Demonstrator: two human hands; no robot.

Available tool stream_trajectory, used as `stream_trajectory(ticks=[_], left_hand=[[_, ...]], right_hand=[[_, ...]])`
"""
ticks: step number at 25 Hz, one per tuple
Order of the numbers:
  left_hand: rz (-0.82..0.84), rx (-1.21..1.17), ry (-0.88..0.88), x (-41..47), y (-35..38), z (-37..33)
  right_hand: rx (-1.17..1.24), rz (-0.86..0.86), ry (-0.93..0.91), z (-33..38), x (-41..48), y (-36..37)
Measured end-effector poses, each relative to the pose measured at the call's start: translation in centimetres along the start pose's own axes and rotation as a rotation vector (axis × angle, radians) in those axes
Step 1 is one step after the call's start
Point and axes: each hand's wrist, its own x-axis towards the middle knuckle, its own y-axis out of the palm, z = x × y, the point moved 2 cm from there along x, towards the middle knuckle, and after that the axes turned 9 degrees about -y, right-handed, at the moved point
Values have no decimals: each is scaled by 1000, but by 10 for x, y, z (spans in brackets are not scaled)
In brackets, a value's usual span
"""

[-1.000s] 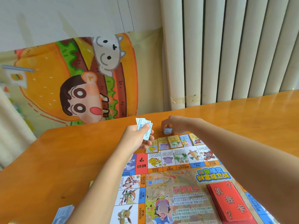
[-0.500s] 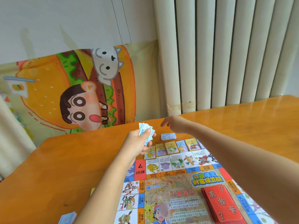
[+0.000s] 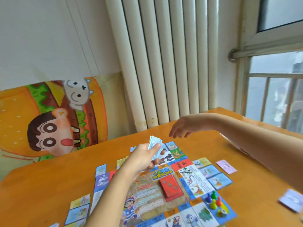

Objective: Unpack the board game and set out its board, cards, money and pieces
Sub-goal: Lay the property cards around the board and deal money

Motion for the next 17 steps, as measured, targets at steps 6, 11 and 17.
stream_trajectory(ticks=[6,11,17], left_hand=[[299,-34,-61,-51,72,-8],[346,94,26,-94,106,-15],[272,358,126,-105,138,-12]], right_hand=[[73,-96,-207,20,-110,15],[-198,-186,-335,31,-170,35],[-364,-226,-323,19,-197,37]])
